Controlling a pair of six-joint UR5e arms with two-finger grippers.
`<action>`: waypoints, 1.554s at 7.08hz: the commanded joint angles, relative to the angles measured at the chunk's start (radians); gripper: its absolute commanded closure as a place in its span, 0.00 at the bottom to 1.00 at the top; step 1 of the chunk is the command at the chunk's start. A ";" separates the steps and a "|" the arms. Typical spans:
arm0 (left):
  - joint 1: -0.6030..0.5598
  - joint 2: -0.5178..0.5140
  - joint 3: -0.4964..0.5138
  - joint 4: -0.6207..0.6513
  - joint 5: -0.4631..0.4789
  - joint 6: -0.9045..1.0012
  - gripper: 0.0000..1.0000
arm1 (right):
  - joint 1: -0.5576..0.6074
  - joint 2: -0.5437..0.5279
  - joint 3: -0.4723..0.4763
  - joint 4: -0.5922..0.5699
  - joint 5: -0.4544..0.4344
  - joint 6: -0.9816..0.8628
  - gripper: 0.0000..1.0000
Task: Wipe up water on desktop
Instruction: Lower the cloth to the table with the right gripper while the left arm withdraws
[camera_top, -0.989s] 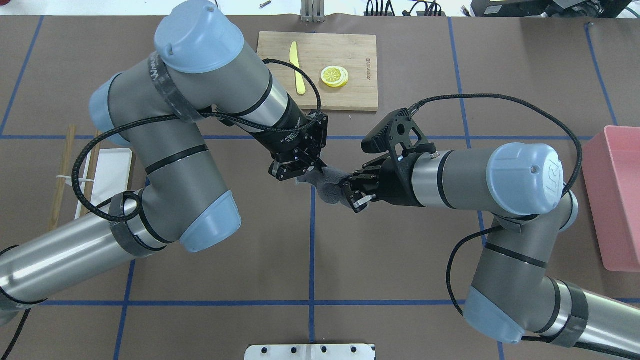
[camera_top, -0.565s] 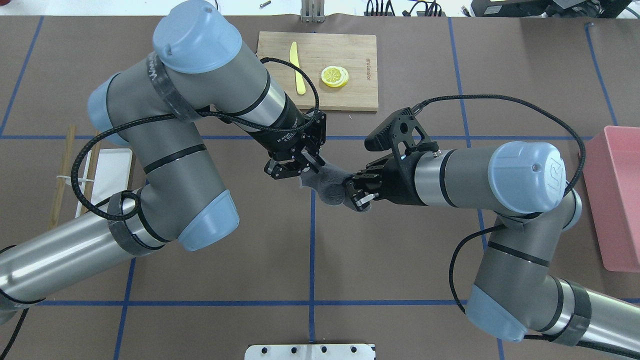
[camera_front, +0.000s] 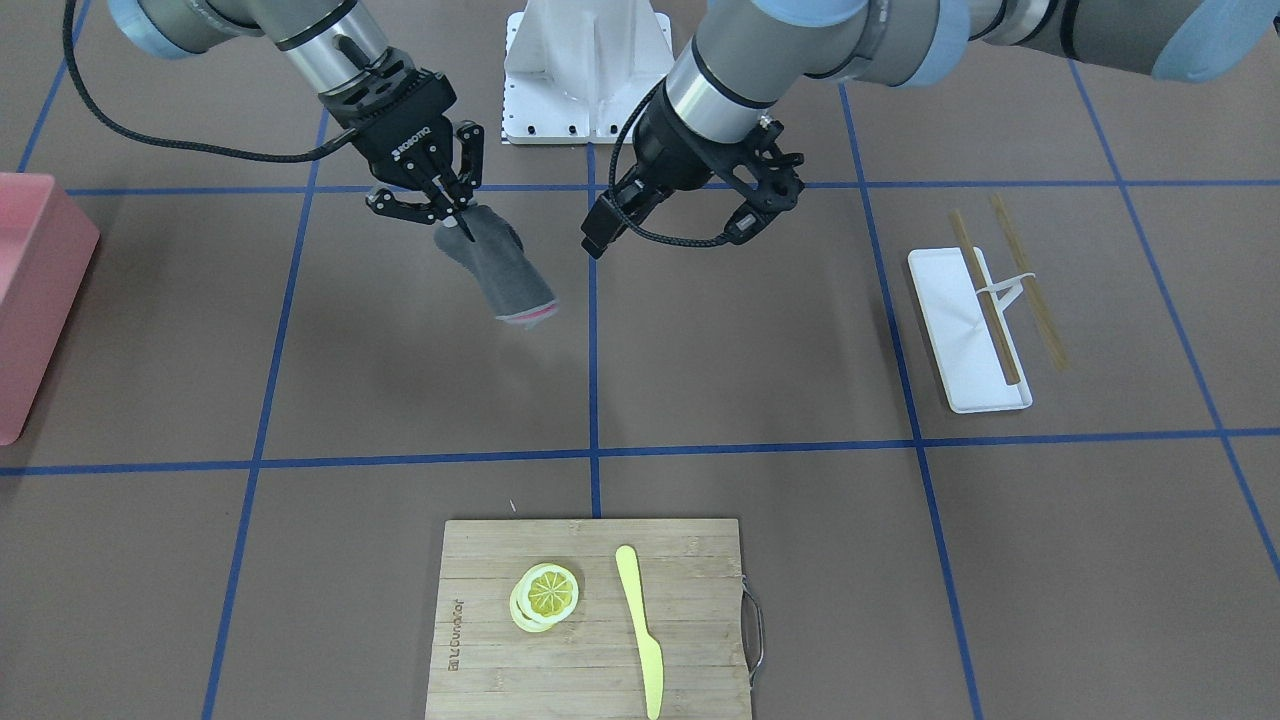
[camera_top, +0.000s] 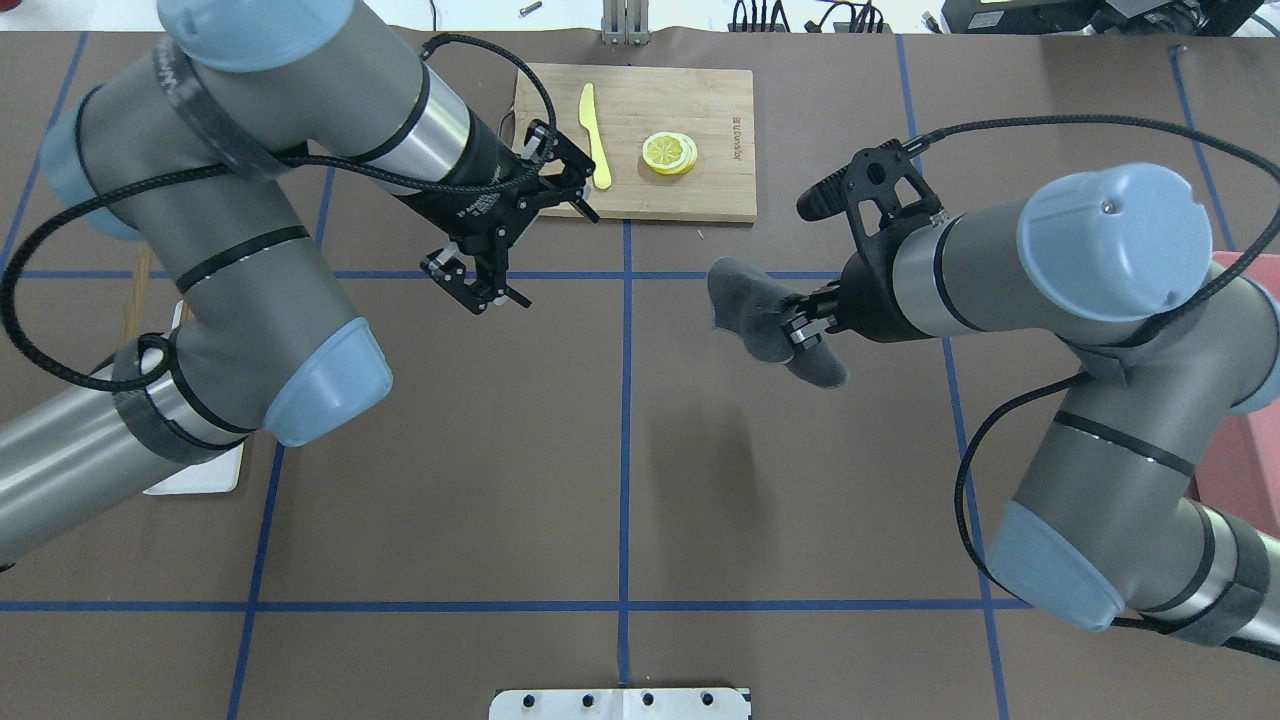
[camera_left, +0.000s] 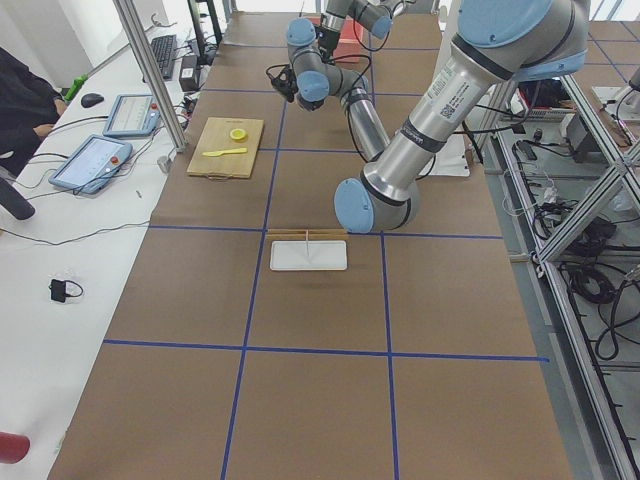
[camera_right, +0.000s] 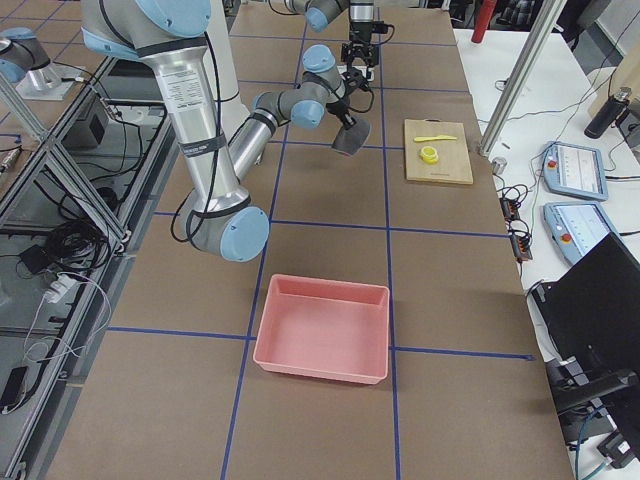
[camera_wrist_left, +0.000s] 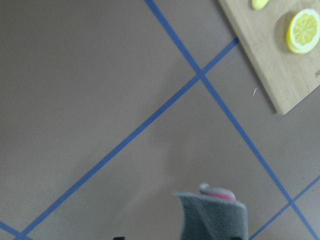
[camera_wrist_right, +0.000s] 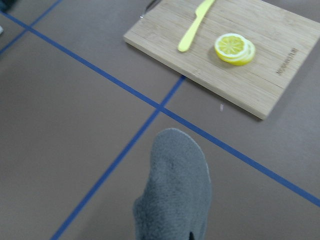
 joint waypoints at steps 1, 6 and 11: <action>-0.070 0.034 -0.105 0.117 0.013 0.237 0.02 | 0.088 -0.011 0.002 -0.199 0.010 -0.167 1.00; -0.155 0.172 -0.250 0.338 0.155 0.788 0.02 | 0.214 -0.055 -0.171 -0.340 -0.007 -0.432 1.00; -0.259 0.281 -0.308 0.550 0.220 1.228 0.02 | 0.057 -0.043 -0.258 -0.349 -0.001 -0.382 1.00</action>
